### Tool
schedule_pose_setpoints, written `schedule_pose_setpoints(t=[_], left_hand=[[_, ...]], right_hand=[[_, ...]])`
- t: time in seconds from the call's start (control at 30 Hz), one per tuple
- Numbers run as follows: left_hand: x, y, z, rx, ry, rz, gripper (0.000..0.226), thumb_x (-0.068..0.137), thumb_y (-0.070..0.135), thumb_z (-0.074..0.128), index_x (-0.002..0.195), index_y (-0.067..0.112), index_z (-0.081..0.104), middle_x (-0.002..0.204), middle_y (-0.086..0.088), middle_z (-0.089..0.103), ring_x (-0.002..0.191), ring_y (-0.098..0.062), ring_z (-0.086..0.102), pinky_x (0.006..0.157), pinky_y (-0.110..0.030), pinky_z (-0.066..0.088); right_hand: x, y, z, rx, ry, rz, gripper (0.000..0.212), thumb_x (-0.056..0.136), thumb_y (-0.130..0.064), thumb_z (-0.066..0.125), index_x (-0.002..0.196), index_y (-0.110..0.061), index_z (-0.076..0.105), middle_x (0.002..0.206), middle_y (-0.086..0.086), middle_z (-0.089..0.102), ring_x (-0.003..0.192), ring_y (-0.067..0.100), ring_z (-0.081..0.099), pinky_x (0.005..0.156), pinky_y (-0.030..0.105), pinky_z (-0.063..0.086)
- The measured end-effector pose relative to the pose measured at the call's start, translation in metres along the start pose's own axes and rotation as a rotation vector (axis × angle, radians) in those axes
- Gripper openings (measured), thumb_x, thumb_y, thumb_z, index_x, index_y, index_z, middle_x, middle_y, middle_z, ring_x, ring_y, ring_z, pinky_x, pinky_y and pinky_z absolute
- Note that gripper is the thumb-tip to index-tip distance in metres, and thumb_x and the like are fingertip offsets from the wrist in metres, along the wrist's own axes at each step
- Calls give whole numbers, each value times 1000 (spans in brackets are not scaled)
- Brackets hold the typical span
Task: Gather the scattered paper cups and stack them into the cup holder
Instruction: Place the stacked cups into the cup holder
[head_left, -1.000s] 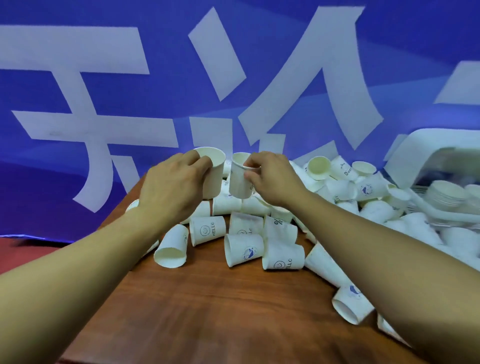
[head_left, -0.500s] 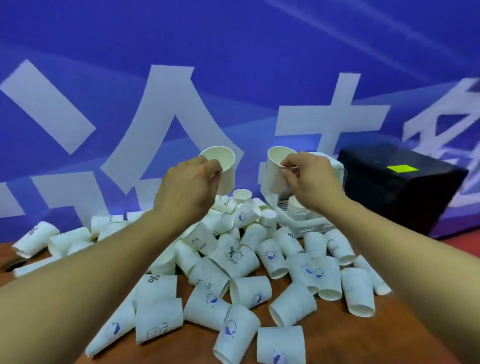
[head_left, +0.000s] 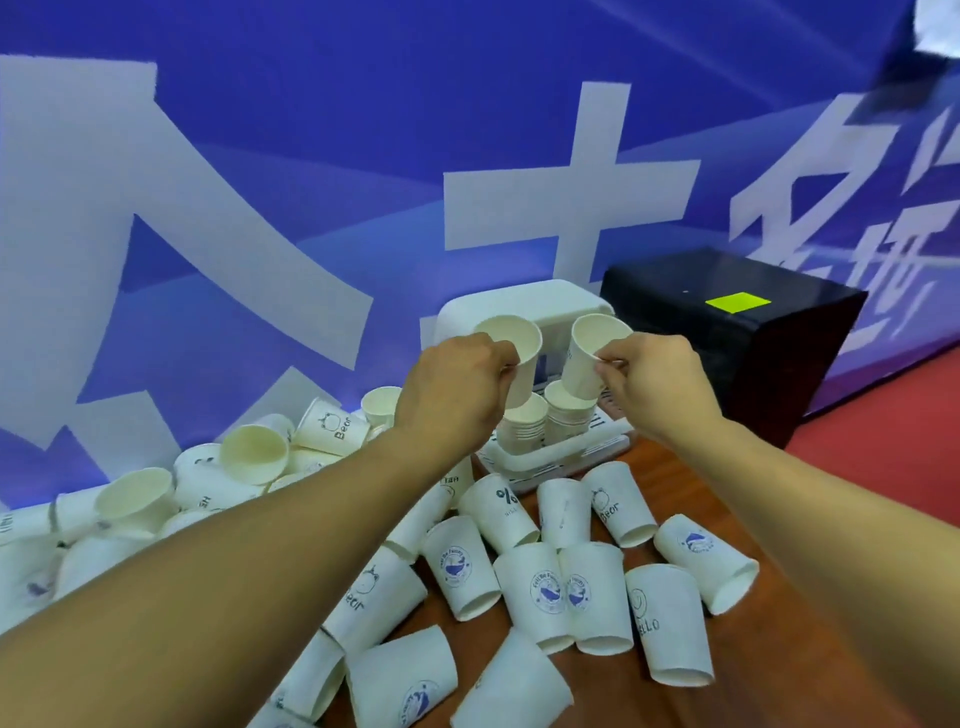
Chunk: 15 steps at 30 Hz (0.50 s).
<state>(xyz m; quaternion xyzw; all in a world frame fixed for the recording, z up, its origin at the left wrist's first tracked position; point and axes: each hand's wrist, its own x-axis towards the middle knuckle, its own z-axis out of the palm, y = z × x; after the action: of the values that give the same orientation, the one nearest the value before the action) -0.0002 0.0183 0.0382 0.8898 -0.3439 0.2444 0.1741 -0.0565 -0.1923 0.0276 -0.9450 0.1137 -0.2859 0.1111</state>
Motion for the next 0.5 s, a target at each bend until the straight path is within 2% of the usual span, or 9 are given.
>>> schedule_pose_setpoints(t=[0.13, 0.27, 0.43, 0.5], left_hand=[[10, 0, 31, -7, 4, 41, 26, 100, 32, 47, 109, 22, 69, 102, -3, 67, 89, -30, 61, 73, -38, 52], [11, -7, 56, -20, 17, 61, 24, 99, 28, 49, 105, 19, 70, 94, -4, 67, 84, -29, 61, 66, -36, 48], [10, -12, 78, -60, 71, 60, 18, 96, 24, 56, 102, 17, 72, 87, -5, 69, 78, -29, 61, 61, -37, 50], [12, -12, 85, -73, 75, 66, 18, 96, 24, 56, 101, 17, 72, 86, -5, 69, 77, -28, 61, 60, -36, 48]], right_hand=[[12, 6, 20, 24, -22, -13, 22, 94, -32, 59, 97, -17, 74, 88, 7, 71, 75, 24, 65, 74, 39, 58], [19, 4, 37, 19, -65, -16, 24, 97, -32, 57, 104, -15, 73, 93, 6, 71, 79, 21, 66, 76, 32, 57], [23, 5, 59, -44, -141, 4, 24, 97, -34, 55, 107, -18, 71, 95, 5, 70, 79, 21, 66, 80, 39, 59], [24, 8, 65, -75, -171, 13, 24, 98, -34, 54, 103, -18, 71, 91, 5, 70, 76, 21, 65, 77, 40, 60]])
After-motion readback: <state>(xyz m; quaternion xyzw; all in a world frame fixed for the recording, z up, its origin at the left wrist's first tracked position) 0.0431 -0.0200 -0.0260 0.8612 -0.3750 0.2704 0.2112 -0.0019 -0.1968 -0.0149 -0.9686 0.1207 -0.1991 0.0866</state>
